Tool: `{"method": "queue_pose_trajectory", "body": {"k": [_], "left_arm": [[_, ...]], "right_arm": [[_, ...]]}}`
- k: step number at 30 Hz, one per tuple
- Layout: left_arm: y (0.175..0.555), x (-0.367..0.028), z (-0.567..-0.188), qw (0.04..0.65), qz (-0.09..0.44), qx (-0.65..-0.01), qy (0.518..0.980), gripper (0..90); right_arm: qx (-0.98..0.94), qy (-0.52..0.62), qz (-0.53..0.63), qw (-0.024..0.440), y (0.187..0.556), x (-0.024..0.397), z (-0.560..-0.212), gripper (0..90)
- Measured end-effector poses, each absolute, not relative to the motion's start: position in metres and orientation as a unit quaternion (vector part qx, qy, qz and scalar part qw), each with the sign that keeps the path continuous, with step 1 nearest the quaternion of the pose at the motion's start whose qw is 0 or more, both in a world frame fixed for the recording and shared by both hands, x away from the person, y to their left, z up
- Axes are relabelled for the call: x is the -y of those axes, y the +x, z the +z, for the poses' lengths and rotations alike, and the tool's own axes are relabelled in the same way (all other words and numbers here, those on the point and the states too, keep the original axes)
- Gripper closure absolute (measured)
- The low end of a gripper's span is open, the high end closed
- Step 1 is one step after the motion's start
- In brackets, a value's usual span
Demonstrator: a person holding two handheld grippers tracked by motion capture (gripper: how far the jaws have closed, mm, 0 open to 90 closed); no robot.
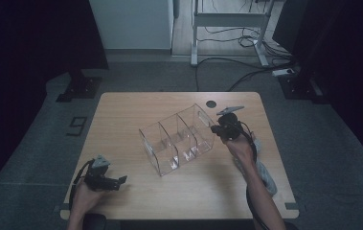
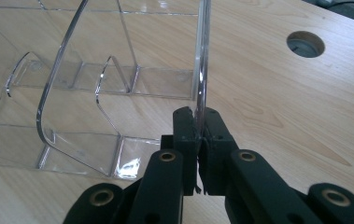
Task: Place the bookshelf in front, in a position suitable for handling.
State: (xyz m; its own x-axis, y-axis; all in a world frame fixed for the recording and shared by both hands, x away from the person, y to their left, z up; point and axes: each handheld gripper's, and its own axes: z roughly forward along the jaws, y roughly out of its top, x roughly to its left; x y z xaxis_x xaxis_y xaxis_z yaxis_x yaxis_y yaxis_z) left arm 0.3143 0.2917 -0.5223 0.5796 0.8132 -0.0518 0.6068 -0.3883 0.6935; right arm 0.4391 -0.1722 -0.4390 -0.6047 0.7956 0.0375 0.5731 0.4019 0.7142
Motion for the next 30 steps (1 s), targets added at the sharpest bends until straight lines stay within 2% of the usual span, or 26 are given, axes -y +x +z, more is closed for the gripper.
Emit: {"method": "queue_pose_trajectory", "body": {"k": [14,30], "left_arm": [[0.313,-0.270,-0.481,0.415,0.178,-0.380,0.807,11.4],[0.313,-0.262,-0.474,0.445,0.182,-0.358,0.800,16.5]], "right_arm": [[-0.843,0.378,0.356,0.141,0.425,0.157,-0.438,86.5],[-0.861,0.341,0.355,0.127,0.416,0.135,-0.437,86.7]]}}
